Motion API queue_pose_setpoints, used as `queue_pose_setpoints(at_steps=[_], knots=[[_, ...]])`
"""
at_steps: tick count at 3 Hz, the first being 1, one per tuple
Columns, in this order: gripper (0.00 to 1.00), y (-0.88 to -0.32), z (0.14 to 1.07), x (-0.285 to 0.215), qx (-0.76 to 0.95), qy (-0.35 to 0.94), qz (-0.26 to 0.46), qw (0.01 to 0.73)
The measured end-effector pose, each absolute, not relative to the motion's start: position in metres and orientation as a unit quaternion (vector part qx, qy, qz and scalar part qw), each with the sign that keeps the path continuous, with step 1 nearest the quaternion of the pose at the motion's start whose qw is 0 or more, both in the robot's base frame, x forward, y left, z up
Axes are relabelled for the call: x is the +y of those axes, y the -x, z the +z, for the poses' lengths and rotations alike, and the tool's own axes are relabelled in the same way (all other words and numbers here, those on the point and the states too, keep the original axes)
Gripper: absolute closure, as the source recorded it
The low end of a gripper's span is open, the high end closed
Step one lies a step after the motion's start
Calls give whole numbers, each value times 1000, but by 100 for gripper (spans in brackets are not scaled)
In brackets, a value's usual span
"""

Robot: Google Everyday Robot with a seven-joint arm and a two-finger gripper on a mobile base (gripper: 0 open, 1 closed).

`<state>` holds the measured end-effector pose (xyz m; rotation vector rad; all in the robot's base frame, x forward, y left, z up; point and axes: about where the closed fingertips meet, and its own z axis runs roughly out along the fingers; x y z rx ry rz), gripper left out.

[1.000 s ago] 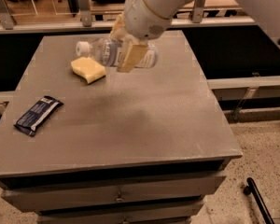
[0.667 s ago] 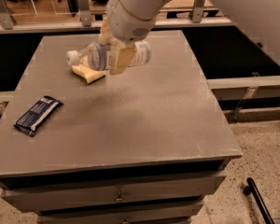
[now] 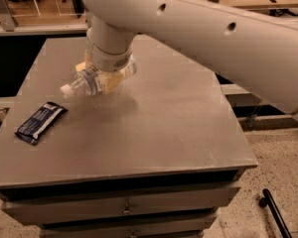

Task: Knock blue plastic bottle over

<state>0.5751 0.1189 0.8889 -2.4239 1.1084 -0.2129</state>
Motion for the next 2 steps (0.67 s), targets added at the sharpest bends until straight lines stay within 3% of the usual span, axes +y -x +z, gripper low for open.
queue_pose_setpoints(at_steps=[1, 2], knots=[[8, -574, 889, 120, 402, 883, -78, 231], [0, -574, 889, 120, 402, 883, -78, 231]])
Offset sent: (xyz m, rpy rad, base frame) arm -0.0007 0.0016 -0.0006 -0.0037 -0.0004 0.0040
